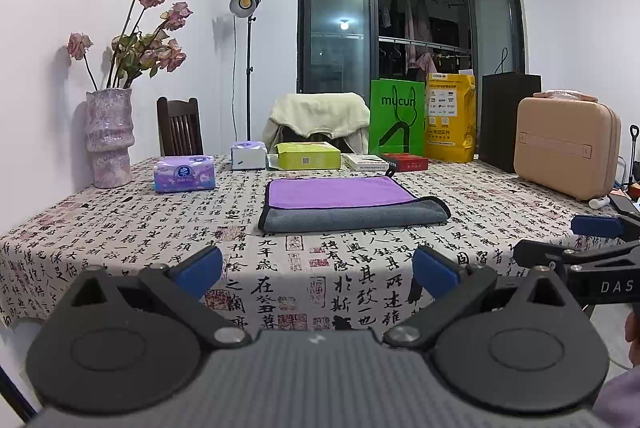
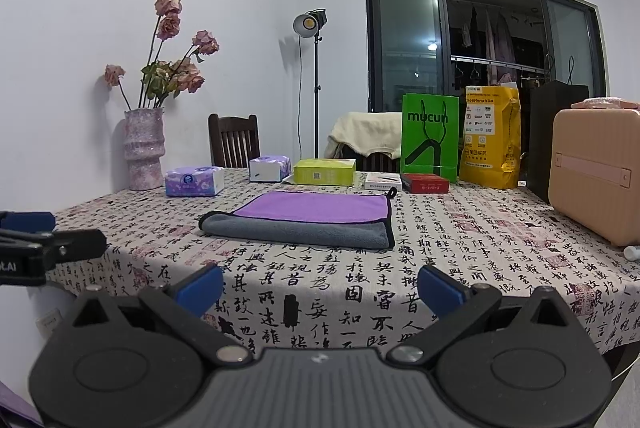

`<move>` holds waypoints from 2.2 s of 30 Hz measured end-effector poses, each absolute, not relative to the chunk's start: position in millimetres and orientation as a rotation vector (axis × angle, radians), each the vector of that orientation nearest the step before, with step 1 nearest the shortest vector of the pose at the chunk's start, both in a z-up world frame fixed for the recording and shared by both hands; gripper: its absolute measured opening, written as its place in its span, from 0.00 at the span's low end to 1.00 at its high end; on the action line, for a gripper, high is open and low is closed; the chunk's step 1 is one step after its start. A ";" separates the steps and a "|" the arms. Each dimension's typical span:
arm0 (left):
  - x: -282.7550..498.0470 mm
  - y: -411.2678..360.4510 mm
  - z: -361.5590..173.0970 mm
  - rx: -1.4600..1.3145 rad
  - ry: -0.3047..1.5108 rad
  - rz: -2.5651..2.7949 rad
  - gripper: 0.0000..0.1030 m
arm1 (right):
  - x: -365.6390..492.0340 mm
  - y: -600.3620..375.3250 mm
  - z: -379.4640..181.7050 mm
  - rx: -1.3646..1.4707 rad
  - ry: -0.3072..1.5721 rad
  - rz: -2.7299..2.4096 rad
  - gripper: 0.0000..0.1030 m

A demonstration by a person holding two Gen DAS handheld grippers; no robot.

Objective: Fold towel

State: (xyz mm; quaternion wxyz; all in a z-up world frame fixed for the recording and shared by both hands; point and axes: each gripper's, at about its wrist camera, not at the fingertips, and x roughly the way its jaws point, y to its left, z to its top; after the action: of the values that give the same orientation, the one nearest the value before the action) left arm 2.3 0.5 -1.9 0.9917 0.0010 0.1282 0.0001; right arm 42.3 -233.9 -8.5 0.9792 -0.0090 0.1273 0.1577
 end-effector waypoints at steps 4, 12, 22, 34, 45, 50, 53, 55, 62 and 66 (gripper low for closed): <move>2.5 0.6 -1.8 0.002 0.257 0.000 1.00 | 42.3 -233.5 -8.9 -0.019 0.259 0.318 1.00; 2.4 0.4 -1.7 0.003 0.257 0.001 1.00 | 42.4 -234.2 -8.9 -0.018 0.258 0.315 1.00; 2.4 0.7 -3.6 0.004 0.256 0.000 1.00 | 42.4 -234.0 -8.9 -0.020 0.258 0.315 1.00; -0.5 1.3 0.2 0.003 0.255 0.000 1.00 | 43.8 -234.0 -8.5 -0.021 0.261 0.314 1.00; 0.8 1.6 -0.4 0.002 0.257 -0.001 1.00 | 43.6 -232.6 -7.8 -0.026 0.262 0.316 1.00; 0.0 0.9 -0.6 0.002 0.256 -0.002 1.00 | 43.7 -232.5 -7.7 -0.026 0.263 0.316 1.00; 0.0 0.8 -0.6 0.002 0.256 0.000 1.00 | 43.4 -232.3 -7.1 -0.025 0.264 0.316 1.00; 0.0 0.9 -0.5 0.002 0.257 -0.001 1.00 | 43.5 -232.2 -7.2 -0.026 0.263 0.316 1.00; 0.0 0.9 -0.6 0.003 0.256 -0.001 1.00 | 44.4 -232.6 -8.7 -0.024 0.265 0.316 1.00; 0.5 0.9 -0.8 0.001 0.259 -0.002 1.00 | 44.5 -232.5 -8.8 -0.024 0.264 0.315 1.00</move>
State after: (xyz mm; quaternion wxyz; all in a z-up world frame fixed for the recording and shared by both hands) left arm 0.5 0.9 -0.8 0.9916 0.0006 0.1291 -0.0009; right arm 44.5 -232.5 -8.8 0.9789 -0.0117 0.1313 0.1564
